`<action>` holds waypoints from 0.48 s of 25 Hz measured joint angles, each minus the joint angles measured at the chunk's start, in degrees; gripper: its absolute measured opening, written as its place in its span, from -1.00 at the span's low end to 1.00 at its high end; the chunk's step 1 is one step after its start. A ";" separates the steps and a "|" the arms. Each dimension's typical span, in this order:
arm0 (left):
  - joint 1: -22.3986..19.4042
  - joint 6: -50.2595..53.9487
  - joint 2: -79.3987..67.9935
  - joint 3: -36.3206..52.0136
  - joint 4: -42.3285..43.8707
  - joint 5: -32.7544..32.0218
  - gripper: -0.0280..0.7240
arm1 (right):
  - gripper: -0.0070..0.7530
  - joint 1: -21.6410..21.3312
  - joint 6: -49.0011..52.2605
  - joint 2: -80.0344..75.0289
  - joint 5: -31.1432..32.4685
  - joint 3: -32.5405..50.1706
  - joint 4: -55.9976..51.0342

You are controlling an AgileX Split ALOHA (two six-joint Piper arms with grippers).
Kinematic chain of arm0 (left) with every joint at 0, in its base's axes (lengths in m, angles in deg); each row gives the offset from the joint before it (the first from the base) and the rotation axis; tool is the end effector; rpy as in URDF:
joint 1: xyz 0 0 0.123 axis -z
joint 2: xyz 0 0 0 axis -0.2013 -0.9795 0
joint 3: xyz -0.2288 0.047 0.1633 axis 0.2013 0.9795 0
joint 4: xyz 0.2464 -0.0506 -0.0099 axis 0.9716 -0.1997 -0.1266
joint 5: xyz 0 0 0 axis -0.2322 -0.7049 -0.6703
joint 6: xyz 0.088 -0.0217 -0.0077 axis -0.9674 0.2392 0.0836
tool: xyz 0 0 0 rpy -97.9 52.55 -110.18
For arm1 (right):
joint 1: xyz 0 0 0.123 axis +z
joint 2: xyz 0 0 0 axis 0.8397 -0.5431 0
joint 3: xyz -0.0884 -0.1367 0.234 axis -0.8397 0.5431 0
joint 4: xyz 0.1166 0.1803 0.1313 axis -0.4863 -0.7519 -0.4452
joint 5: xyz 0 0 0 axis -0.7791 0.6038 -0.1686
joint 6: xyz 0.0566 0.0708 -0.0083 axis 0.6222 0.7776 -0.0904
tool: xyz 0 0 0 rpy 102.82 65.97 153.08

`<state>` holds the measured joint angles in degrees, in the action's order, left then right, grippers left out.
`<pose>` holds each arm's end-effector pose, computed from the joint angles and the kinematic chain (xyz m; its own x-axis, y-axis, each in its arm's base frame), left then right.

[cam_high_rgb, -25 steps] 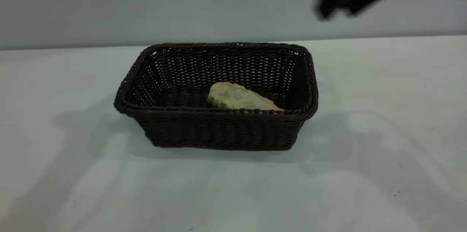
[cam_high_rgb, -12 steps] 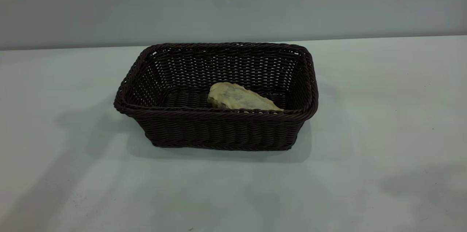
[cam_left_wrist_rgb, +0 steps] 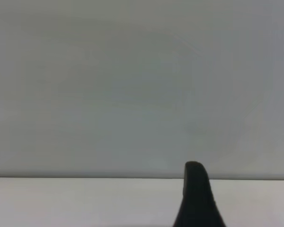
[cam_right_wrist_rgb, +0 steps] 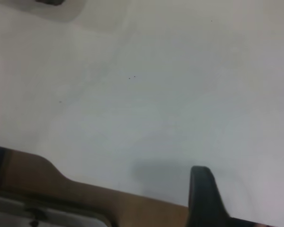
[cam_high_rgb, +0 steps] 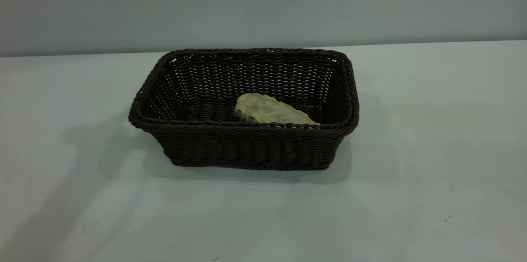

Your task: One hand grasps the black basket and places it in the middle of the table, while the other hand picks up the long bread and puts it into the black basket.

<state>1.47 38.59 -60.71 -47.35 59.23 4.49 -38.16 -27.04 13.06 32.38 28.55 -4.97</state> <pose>0.3421 -0.0919 0.3047 -0.4502 -0.1792 -0.8747 0.2284 0.9240 -0.3068 0.0826 0.0195 0.3105 -0.7754 -0.1989 -0.5994 -0.2221 0.9744 -0.0360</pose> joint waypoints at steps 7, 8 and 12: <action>0.00 0.00 0.00 0.00 0.00 0.99 0.57 | 0.13 0.00 -0.62 12.55 0.87 7.47 -1.10; 0.00 0.00 0.00 0.00 0.00 1.19 0.57 | 0.13 0.00 -0.87 13.40 0.79 8.18 -1.10; 0.00 0.00 0.00 0.00 0.05 1.36 0.57 | 0.13 0.00 -1.10 15.82 0.40 10.59 -1.38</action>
<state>1.47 38.59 -60.71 -47.35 59.28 5.85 -38.16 -28.14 28.88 32.77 39.14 -6.34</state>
